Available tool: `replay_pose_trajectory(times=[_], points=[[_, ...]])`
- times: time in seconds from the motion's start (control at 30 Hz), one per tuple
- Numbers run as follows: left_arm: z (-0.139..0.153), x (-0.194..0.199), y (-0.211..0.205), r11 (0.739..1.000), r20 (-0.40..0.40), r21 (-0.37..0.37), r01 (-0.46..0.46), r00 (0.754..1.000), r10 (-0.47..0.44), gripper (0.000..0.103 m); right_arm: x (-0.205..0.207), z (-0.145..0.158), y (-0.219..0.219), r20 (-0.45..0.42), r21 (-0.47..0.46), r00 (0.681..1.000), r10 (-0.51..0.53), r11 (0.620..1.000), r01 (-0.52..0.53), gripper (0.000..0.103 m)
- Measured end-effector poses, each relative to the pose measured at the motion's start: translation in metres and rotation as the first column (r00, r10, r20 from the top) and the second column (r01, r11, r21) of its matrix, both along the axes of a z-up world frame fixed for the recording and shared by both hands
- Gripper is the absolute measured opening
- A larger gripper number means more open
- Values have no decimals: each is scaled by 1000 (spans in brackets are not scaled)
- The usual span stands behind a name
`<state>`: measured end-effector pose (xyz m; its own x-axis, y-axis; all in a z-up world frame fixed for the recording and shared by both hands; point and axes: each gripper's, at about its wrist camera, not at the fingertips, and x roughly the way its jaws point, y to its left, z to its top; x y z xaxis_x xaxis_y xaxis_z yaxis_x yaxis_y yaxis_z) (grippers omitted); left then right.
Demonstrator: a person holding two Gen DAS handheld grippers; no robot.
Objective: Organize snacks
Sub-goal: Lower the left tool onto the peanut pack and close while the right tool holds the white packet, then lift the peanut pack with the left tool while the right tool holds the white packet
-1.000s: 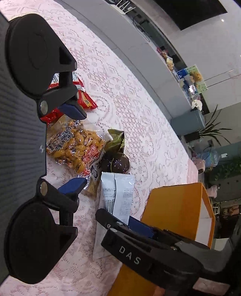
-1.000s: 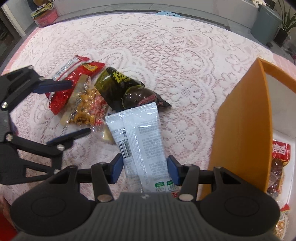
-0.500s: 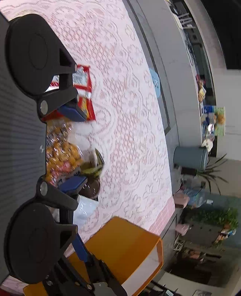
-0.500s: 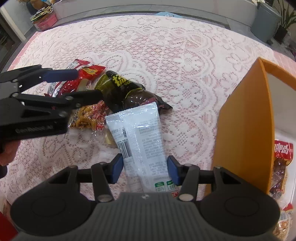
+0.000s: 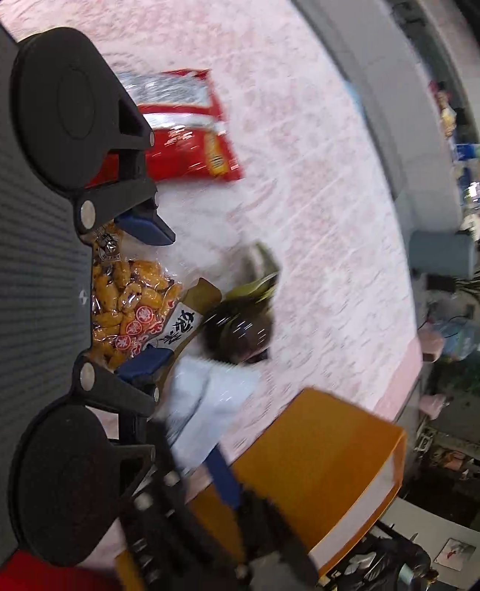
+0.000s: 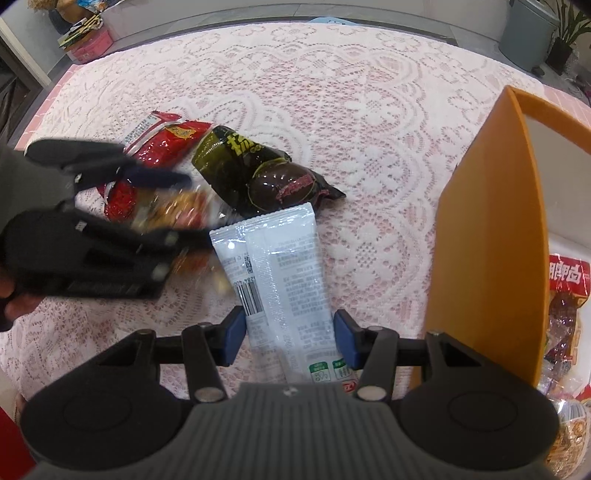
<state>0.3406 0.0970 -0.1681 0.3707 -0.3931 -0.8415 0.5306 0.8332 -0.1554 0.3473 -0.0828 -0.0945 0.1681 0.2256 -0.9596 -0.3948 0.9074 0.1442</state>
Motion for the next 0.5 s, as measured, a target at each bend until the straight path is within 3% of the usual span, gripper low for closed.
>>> replay_pose_trajectory(times=[0.17,0.3,0.5], points=[[4,-25,12,1000,-62,-11,-20,998,19,75,-4,1,-2,5,6,1000,-8,1000,8,51],[13,-51,17,1000,-51,11,10,999,-9,84,-13,3,-5,8,25,1000,-25,999,25,51],[18,-80,14,996,-35,73,52,998,-50,87,-43,9,-17,9,130,994,-113,985,111,51]])
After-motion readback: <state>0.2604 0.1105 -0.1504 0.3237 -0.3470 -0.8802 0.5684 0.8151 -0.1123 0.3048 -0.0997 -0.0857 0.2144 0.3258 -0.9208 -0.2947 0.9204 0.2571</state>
